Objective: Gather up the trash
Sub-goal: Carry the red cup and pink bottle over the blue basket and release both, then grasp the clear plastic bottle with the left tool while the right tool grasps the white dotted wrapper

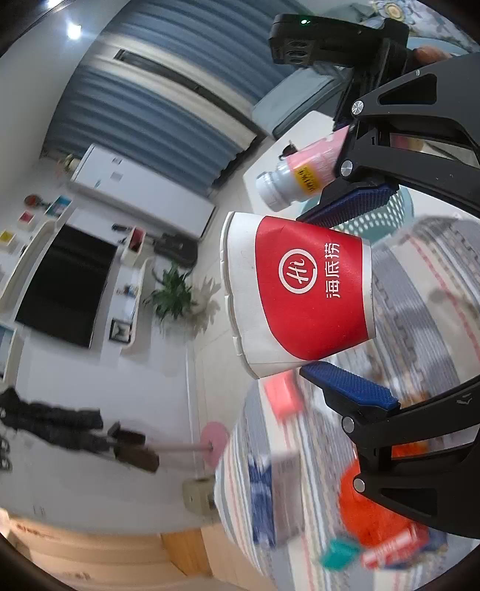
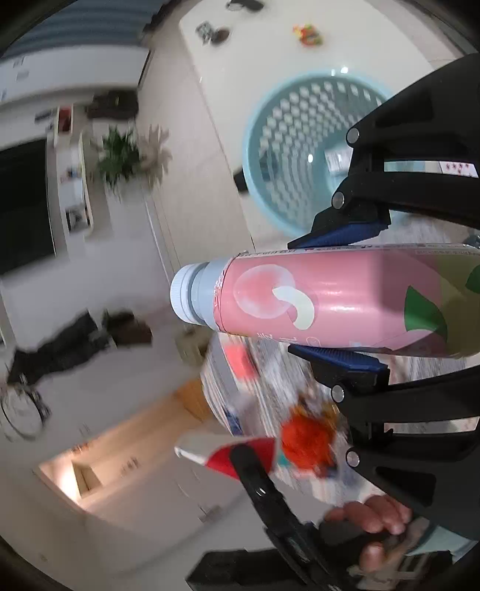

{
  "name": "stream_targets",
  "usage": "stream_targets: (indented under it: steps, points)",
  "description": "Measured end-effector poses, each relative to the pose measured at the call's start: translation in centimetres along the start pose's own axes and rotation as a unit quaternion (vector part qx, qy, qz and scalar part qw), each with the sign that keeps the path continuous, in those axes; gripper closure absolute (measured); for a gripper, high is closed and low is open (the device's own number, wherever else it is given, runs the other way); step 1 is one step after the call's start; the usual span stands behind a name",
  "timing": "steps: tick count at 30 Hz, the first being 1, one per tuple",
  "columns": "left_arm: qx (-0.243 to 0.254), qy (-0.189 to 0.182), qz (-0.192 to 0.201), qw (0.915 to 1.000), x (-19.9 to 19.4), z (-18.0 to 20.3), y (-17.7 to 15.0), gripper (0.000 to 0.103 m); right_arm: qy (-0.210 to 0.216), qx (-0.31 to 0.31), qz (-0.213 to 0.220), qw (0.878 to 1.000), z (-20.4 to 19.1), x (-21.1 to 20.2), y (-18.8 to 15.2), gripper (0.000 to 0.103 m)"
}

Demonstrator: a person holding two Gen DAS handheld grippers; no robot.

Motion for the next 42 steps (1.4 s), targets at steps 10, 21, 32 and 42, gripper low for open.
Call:
stream_targets:
  steps: [10, 21, 32, 42]
  points:
    - [0.032, -0.032, -0.081, 0.9957, 10.2, 6.4, -2.2, 0.032, -0.091, 0.093, -0.015, 0.991, 10.9, 3.0, -1.1, 0.058]
    - [0.048, -0.019, -0.147, 0.9878, 15.7, 7.7, -6.0, 0.028, -0.104, 0.153, -0.046, 0.982, 15.9, 5.8, -4.2, 0.057]
    - [0.031, -0.025, -0.142, 0.9891, 14.3, 6.4, -6.5, 0.023, -0.103, 0.157, -0.033, 0.982, 16.0, 4.6, -4.3, 0.055]
    - [0.023, -0.022, -0.12, 0.9922, 10.6, 5.0, -7.6, 0.023, -0.095, 0.128, -0.026, 0.987, 12.4, 3.9, -4.3, 0.055]
Point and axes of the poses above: each gripper's, at about its wrist camera, not at the fingertips, and x roughly the way its jaws point, z to its right, y to its top, the point moved 10 cm from there along x, roughly the way its jaws point, and after that the axes turned 12 degrees about -z, right-handed, at the moved point
